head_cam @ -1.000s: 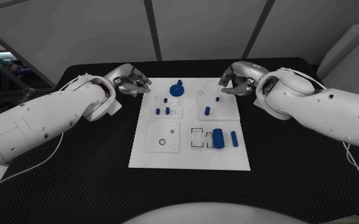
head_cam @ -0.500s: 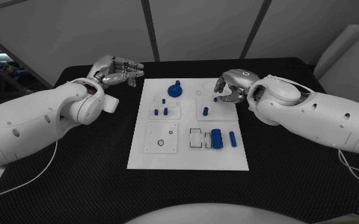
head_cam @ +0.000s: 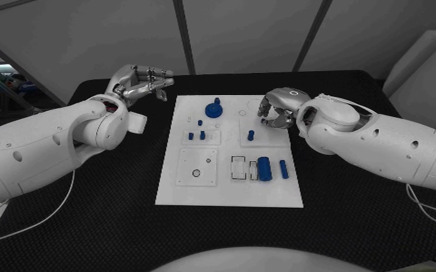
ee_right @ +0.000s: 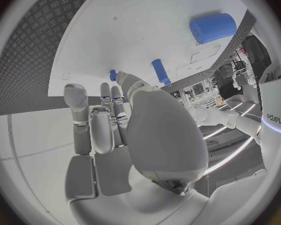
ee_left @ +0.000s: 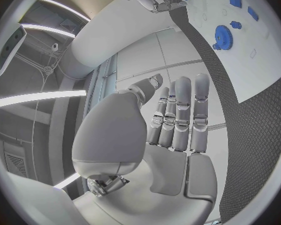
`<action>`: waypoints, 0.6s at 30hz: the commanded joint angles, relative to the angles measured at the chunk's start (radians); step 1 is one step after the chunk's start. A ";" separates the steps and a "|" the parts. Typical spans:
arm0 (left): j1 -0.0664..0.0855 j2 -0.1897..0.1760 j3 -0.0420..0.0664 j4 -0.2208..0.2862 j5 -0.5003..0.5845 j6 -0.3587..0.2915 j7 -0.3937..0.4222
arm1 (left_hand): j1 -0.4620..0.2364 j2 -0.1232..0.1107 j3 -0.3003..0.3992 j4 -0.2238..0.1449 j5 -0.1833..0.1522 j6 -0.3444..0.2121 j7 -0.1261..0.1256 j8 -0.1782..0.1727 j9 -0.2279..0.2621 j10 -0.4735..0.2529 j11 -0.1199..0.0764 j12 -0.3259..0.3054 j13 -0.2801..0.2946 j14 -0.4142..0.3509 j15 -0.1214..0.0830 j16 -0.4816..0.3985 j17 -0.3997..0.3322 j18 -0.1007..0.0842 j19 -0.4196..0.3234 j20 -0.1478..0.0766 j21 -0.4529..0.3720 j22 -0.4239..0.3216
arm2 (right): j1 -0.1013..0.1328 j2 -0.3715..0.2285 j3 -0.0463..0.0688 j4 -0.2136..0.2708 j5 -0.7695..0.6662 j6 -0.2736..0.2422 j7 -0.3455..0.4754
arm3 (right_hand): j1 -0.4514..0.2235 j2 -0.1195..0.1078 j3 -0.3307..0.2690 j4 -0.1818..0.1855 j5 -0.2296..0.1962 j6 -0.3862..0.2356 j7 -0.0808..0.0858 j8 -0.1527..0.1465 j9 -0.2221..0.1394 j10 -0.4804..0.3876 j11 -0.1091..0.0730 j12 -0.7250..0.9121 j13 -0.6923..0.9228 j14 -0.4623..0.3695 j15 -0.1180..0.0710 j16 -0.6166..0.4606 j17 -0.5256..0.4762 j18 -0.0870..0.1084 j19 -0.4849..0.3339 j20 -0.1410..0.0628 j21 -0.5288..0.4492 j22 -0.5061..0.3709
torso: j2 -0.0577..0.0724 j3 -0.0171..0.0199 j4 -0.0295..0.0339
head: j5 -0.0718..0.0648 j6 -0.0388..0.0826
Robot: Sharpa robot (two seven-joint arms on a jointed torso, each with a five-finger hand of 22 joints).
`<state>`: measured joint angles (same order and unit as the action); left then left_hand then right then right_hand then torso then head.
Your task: Assemble the parts on the task board
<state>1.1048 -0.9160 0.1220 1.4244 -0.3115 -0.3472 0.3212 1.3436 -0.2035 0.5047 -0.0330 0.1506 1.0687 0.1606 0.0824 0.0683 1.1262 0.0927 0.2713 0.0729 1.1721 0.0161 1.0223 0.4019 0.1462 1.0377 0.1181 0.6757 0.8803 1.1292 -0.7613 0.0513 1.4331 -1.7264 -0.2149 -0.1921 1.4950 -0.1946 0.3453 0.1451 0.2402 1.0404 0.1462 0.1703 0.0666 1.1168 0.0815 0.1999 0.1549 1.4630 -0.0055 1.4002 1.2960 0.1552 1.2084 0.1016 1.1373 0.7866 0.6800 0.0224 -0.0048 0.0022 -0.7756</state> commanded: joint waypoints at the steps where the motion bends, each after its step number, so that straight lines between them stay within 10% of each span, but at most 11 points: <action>1: 0.001 0.002 0.001 0.001 0.033 -0.005 0.026 | 0.001 0.009 0.000 -0.005 0.000 0.008 0.001 0.004 -0.001 0.004 0.000 0.007 0.001 -0.013 0.000 -0.009 -0.004 0.037 -0.007 0.000 -0.007 -0.003 | 0.000 0.005 0.000 -0.005 -0.014 0.029 -0.008 | 0.001 0.005 0.011 -0.002 -0.005 0.010 -0.001 -0.003 0.002 0.009 -0.001 -0.007 -0.003 0.055 0.003 0.005 0.002 -0.013 0.005 -0.001 0.008 0.003 | 0.000 0.0005 0.0004 | -0.001 -0.002; 18: 0.001 0.007 0.001 -0.007 0.038 0.000 0.019 | 0.004 0.015 0.000 -0.009 0.000 0.008 0.003 0.002 -0.002 0.000 0.001 0.014 0.000 -0.027 0.000 -0.032 -0.019 0.037 -0.007 0.000 -0.014 -0.008 | -0.009 0.026 -0.001 -0.026 -0.026 0.062 -0.011 | 0.011 0.021 0.063 -0.041 -0.007 0.065 -0.012 0.001 0.008 0.066 -0.015 -0.005 -0.018 0.057 -0.008 0.016 0.014 -0.017 0.013 -0.009 0.033 0.036 | 0.000 -0.0003 -0.0009 | 0.001 -0.007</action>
<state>1.1046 -0.9100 0.1219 1.4176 -0.2826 -0.3483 0.3258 1.3489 -0.1983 0.5064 -0.0368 0.1506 1.0713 0.1633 0.0824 0.0683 1.1262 0.0927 0.2809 0.0727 1.1525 0.0179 0.9954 0.3842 0.1463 1.0377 0.1182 0.6678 0.8741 1.1228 -0.7371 0.0523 1.4097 -1.7397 -0.1806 -0.1981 1.5058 -0.1837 0.4027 0.1044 0.2402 1.0988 0.1340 0.1703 0.0734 1.1746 0.0674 0.1959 0.1371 1.4636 -0.0061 1.4111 1.3082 0.1553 1.2154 0.0945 1.1651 0.8190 0.6804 0.0227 -0.0056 0.0039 -0.7818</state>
